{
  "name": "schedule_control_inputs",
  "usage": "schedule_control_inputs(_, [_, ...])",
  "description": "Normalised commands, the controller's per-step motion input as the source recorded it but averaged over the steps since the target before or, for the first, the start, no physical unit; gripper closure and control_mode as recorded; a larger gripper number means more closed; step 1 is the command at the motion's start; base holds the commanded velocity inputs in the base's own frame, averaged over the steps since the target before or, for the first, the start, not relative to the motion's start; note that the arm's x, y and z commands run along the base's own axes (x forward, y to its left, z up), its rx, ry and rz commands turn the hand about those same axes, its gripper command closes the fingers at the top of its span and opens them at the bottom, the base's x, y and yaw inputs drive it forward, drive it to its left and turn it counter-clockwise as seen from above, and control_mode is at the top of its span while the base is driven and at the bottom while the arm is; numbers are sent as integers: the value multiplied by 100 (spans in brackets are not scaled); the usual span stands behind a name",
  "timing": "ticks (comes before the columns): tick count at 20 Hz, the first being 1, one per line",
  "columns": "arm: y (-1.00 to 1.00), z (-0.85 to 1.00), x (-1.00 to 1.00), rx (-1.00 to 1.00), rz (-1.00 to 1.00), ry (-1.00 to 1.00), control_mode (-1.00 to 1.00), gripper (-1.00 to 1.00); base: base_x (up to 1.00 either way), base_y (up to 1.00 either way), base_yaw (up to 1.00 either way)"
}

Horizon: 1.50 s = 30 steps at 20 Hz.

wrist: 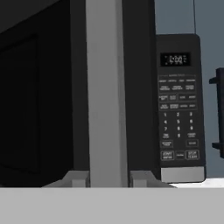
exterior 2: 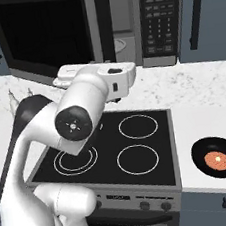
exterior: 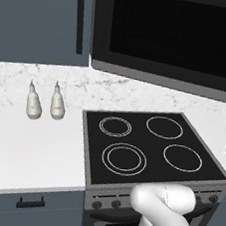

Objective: Open the microwave, place the bowl with waffle inside the microwave, then close the microwave door and turn it on.

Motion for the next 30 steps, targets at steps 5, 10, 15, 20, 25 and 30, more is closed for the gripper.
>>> schedule_control_inputs(5, [42,0,-98,-4,0,0,-100,100,0,0,0])
schedule_control_inputs(10, [37,0,-66,-1,0,2,-100,100,0,0,0])
schedule_control_inputs(15, [3,0,-2,0,0,0,-100,100,0,0,0])
schedule_control_inputs(20, [0,0,0,0,0,0,-100,-100,0,0,0])
schedule_control_inputs(25, [0,0,0,0,0,0,-100,-100,0,0,0])
schedule_control_inputs(30, [-34,0,-46,0,1,-7,-100,-100,0,0,0])
